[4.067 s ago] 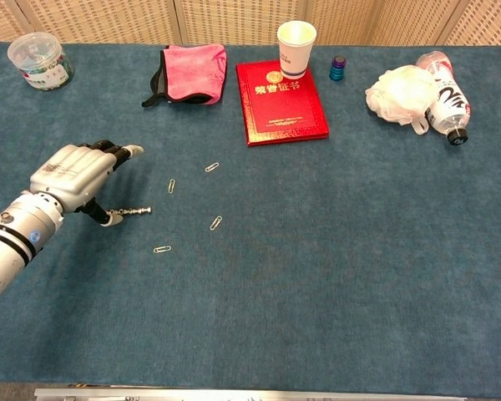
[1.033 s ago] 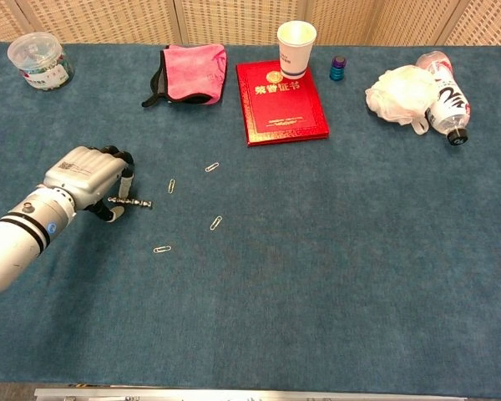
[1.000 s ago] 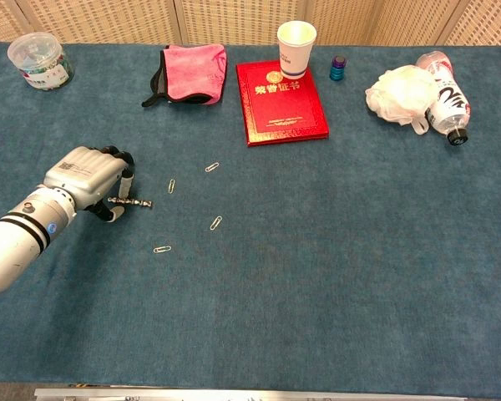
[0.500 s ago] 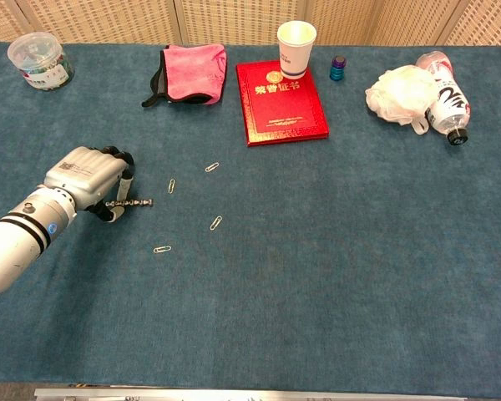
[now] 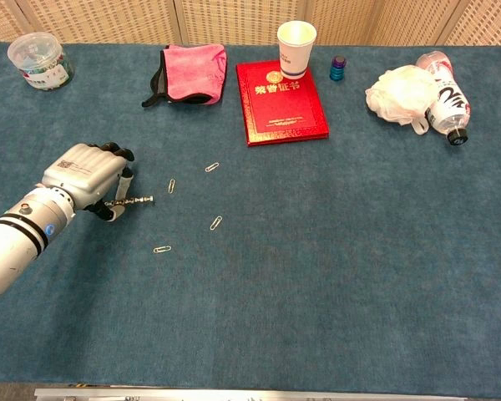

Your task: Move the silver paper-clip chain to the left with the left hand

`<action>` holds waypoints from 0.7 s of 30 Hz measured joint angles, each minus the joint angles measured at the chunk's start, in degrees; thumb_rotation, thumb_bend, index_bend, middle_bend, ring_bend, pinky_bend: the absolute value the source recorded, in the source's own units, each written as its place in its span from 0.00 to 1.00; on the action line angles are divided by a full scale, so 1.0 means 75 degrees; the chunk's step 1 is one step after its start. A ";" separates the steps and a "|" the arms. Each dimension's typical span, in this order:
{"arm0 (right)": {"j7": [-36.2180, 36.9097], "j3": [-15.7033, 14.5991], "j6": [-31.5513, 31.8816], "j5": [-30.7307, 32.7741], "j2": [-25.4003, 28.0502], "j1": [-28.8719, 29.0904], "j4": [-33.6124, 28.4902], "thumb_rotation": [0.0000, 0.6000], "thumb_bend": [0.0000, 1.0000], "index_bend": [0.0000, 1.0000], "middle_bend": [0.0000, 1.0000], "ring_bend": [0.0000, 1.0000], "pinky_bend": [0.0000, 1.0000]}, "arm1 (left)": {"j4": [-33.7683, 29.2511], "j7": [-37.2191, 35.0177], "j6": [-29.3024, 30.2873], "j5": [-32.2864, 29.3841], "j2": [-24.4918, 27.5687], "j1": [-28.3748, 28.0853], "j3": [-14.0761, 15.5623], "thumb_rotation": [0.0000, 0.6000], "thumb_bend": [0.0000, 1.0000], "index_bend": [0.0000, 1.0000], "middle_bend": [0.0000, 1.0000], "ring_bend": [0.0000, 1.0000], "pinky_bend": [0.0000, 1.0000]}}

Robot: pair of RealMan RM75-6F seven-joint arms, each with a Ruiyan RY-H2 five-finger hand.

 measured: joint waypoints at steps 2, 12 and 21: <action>0.0007 -0.0003 0.0002 -0.0005 0.0003 -0.0001 0.0001 1.00 0.97 0.49 0.43 0.37 0.44 | -0.0114 0.0072 0.0089 0.0046 0.0037 0.0005 0.0027 1.00 0.33 0.58 0.16 0.10 0.19; 0.0000 -0.0018 0.0046 -0.0054 0.0005 -0.0014 -0.0014 1.00 0.97 0.49 0.43 0.37 0.44 | -0.1092 0.0975 0.0821 0.0458 0.0360 0.0051 0.0358 1.00 0.33 0.58 0.16 0.10 0.19; 0.0026 -0.0035 0.0150 -0.0108 0.0009 -0.0053 0.0001 1.00 0.97 0.49 0.43 0.37 0.44 | -0.1808 0.2103 0.1390 0.0839 0.0528 0.0115 0.0853 1.00 0.33 0.58 0.16 0.10 0.19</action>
